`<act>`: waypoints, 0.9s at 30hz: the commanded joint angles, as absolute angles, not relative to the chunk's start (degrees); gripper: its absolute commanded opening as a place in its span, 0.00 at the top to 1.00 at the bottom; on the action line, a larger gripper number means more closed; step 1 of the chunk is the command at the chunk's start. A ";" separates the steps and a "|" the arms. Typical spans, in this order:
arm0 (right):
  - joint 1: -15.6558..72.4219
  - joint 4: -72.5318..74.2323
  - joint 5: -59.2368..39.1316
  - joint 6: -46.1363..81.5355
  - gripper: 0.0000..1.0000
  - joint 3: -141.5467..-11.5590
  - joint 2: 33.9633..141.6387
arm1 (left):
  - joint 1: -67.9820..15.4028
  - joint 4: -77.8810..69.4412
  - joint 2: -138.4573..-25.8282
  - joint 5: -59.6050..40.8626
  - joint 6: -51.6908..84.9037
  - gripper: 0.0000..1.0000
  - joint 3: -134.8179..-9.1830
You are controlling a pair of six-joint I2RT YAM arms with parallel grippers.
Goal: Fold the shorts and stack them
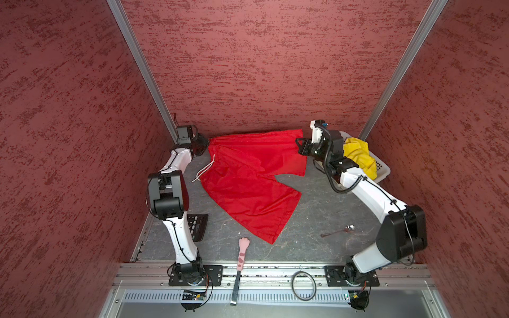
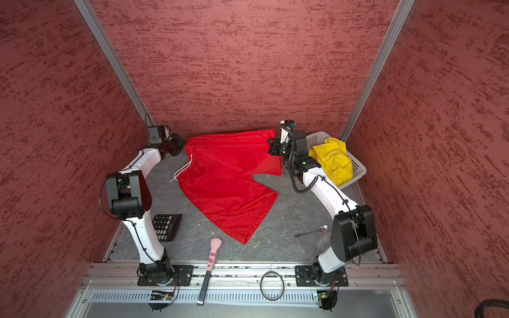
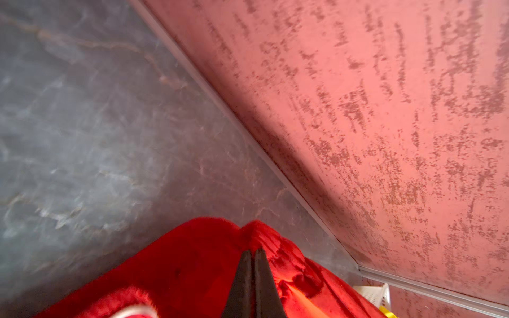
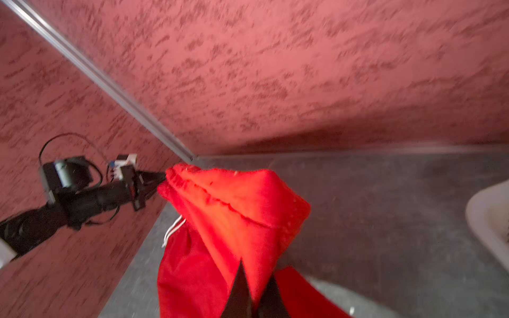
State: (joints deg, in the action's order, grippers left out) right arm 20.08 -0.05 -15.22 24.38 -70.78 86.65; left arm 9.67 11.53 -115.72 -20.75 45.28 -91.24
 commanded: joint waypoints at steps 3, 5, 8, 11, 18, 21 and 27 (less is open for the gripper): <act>29.05 -6.42 -13.89 21.33 1.00 -63.64 77.99 | 12.65 3.80 -115.40 -22.23 49.84 1.00 -87.08; 34.03 -11.10 -14.32 19.61 1.00 -63.52 77.17 | 13.00 1.85 -115.49 -22.64 49.98 1.00 -85.87; 40.36 -17.63 -15.97 18.02 1.00 -63.71 78.78 | 13.48 -0.24 -115.68 -23.12 50.98 1.00 -84.13; 45.68 -22.58 -18.57 16.59 1.00 -63.08 82.44 | 14.47 -0.89 -116.23 -23.08 53.47 1.00 -81.87; 52.79 -24.87 -23.39 15.09 1.00 -58.98 92.13 | 16.09 -5.77 -115.60 -23.66 56.07 1.00 -73.92; 53.61 -23.86 -25.80 14.51 1.00 -57.68 94.85 | 17.16 -6.68 -114.75 -23.95 56.63 1.00 -71.08; 55.56 -25.10 -27.67 12.89 1.00 -56.25 97.34 | 18.95 -6.85 -112.76 -25.00 56.23 1.00 -67.86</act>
State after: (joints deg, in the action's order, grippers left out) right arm 53.71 -19.35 -23.62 14.85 -57.49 97.19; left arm 16.97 -1.96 -115.59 -27.49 56.03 -67.53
